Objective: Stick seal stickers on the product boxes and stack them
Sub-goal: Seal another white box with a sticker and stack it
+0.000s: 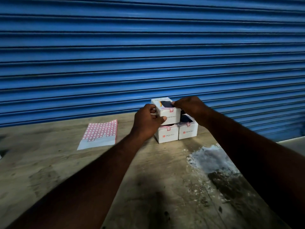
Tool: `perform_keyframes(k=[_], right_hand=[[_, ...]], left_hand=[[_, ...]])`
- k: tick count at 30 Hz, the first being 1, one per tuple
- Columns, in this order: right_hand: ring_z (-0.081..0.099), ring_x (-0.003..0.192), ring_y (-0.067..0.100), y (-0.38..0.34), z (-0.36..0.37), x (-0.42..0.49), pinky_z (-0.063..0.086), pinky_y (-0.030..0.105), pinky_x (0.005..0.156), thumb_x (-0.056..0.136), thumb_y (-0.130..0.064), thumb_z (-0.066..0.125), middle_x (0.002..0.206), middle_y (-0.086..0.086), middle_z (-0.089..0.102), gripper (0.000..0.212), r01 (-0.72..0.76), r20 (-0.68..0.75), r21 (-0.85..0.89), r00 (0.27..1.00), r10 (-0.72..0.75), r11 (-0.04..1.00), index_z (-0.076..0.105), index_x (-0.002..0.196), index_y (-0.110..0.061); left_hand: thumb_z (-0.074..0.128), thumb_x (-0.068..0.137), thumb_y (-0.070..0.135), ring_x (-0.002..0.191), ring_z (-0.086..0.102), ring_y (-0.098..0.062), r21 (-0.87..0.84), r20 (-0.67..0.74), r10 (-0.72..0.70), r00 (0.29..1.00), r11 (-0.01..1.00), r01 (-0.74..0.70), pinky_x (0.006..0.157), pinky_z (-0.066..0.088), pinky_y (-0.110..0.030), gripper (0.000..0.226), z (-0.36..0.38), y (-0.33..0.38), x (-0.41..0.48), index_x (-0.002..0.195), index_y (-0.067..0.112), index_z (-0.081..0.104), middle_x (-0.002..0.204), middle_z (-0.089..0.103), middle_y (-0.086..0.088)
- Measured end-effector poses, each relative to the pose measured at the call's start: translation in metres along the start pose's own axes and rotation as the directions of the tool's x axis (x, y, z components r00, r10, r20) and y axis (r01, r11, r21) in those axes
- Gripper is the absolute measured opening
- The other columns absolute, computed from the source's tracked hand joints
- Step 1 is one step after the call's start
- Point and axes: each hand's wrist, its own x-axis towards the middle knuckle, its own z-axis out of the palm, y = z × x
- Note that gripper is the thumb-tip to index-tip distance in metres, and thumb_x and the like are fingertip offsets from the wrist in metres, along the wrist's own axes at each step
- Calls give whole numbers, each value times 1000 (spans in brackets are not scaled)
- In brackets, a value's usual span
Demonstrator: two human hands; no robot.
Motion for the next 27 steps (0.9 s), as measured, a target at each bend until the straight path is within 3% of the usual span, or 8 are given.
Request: perform_keyframes(k=[2,5,11,16,22,27], right_hand=[[71,94,30,2,-6,1,59,40,84,88,-23,71,100,18,73,29,28,-5,41,1000,-28,999,73,103,2],[69,86,21,7,-16,4,57,24,69,90,-19,69,101,17,72,28,47,-24,57,999,-46,997,71,107,4],[66,81,20,22,-33,9,54,25,64,88,-15,71,95,17,73,21,52,-112,106,993,-40,993,74,98,3],[65,72,15,29,-42,6,51,17,54,90,-15,68,94,17,73,24,69,-114,115,992,-55,991,73,101,6],[66,81,19,36,-45,11,50,28,67,90,-21,69,96,15,75,24,56,-115,118,992,-42,991,75,99,1],[66,82,20,36,-47,10,51,27,67,90,-20,68,95,17,74,25,65,-99,115,994,-54,991,74,98,3]], left_hand=[[84,77,15,86,67,-15,1,2,12,1000,1000,-12,84,56,-31,57,5,4,2,127,4,59,117,69,-8],[86,75,21,94,70,-18,64,0,24,1000,998,-24,88,56,-34,54,17,11,7,122,9,62,117,70,-5],[86,75,25,103,68,-20,113,-3,55,998,992,-54,88,52,-28,51,39,22,6,118,10,64,118,70,-4],[86,75,25,104,68,-22,99,18,46,999,994,-47,94,53,-38,56,47,26,3,123,9,62,121,68,-6],[86,76,24,105,67,-23,101,12,48,999,994,-49,94,53,-38,53,54,28,3,121,8,63,120,69,-7],[86,75,27,105,68,-22,102,-3,37,999,994,-36,92,55,-40,57,57,27,3,123,8,62,121,69,-6]])
